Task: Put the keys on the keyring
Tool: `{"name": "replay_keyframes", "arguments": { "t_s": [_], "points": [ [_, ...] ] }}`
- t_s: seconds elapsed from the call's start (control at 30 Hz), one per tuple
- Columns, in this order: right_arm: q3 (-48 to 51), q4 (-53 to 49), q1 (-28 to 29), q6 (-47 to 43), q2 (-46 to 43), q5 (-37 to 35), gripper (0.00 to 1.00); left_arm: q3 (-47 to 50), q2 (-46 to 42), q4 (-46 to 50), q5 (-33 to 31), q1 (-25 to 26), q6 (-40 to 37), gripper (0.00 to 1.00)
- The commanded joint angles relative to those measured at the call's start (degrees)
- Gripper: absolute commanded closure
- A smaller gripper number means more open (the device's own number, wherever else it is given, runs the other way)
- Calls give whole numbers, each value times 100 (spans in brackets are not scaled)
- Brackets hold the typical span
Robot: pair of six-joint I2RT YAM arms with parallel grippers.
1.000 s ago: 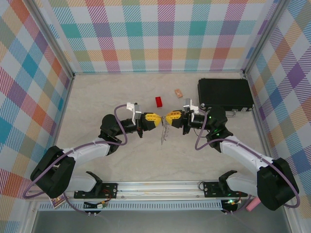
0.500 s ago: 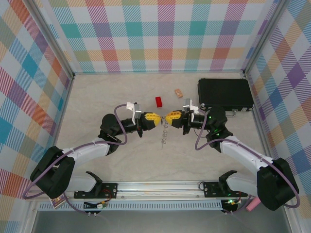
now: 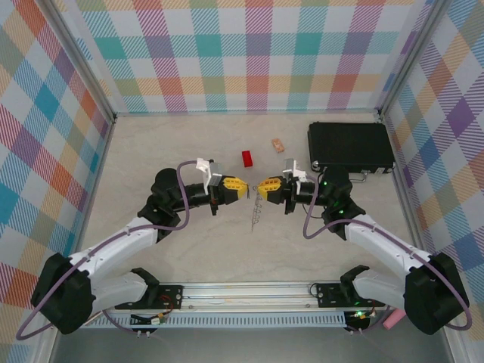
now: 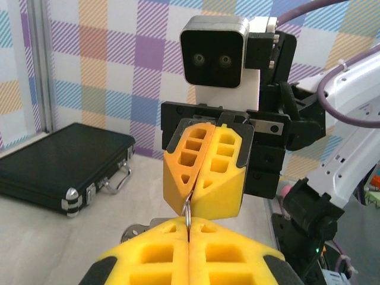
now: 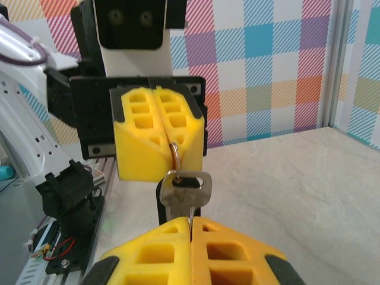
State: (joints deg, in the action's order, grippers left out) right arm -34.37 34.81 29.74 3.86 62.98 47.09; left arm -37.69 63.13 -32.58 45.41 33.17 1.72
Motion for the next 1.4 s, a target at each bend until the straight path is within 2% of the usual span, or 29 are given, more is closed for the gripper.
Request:
{"name": "replay_keyframes", "arguments": {
  "t_s": [0.0,0.47,1.37],
  "points": [
    [-191,-158,74,-296,-154,12,100,-338,-195,1324,-9,-56,-533,100],
    [-179,-199,261,-342,-192,54,100,-1226,-272,3852,127,-3,-1736,100],
    [-250,-235,468,-445,10,-79,100,-1122,-240,3486,380,-3,-1541,100]
  ]
}}
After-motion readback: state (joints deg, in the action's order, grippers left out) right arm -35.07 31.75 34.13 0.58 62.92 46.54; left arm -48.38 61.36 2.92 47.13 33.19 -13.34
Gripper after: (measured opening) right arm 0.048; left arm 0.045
